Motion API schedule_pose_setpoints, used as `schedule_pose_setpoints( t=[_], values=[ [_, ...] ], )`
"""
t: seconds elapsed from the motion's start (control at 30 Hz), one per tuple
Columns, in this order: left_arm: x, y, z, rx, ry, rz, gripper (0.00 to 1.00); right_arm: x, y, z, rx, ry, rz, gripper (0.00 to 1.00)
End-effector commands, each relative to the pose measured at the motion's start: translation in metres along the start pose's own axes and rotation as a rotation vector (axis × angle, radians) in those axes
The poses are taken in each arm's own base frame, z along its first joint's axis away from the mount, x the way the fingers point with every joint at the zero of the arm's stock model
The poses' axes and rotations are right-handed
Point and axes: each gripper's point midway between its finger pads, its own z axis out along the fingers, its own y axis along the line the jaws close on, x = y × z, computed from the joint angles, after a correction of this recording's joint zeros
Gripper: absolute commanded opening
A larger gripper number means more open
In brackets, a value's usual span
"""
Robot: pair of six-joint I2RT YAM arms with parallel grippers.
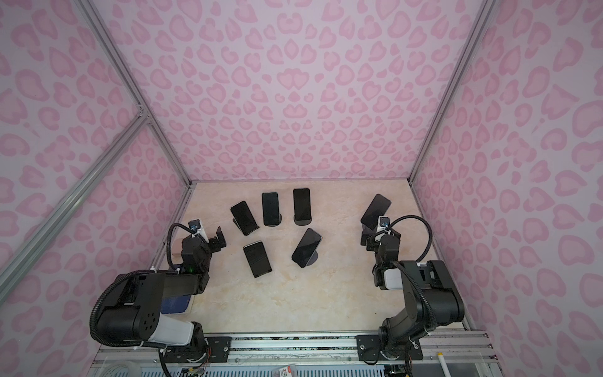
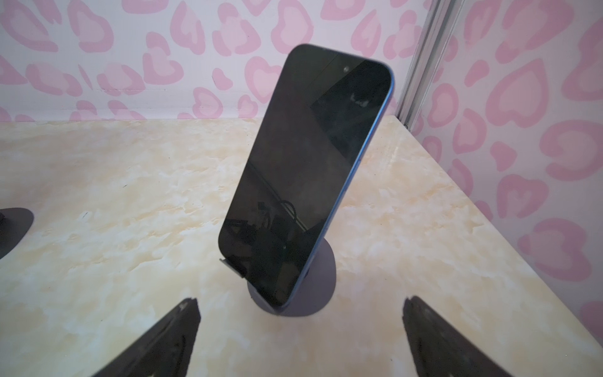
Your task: Remove the phone from the phone stand
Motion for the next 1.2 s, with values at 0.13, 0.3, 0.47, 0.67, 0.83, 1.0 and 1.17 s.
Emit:
schedule_pose_setpoints(
  t=[0.13,0.3,0.47,0.67,0.83,1.0,1.17],
  values=[
    [-0.035,0.018,-0.016,-0.108,-0.036,-0.046,0.97,-0.013,-0.008,-0.005,0.044,-0.029,0.027,1.00],
    [-0.086,0.017,-0.046,-0.072,-0.118,-0.117,0.98,-0.050,0.003,-0.012,0.080,0.033,-0.042,1.00],
    [-0.143,0.020,-0.082,-0.052,-0.131,-0.321,0.98,-0.116,0.033,-0.043,0.076,0.158,-0.059,1.00],
    [-0.166,0.006,-0.122,0.055,-0.014,-0.508,0.98,-0.173,0.041,-0.083,0.067,0.209,0.104,1.00],
    [-0.194,-0.022,-0.143,0.246,0.005,-0.588,0.98,-0.193,0.040,-0.106,-0.086,0.108,0.375,0.96],
    [-0.197,-0.033,-0.148,0.306,0.047,-0.610,0.98,-0.188,0.063,-0.117,-0.171,0.210,0.300,0.87],
    [-0.186,-0.051,-0.157,0.395,0.135,-0.592,1.00,-0.175,0.092,-0.135,-0.243,0.273,0.278,0.85]
  ],
)
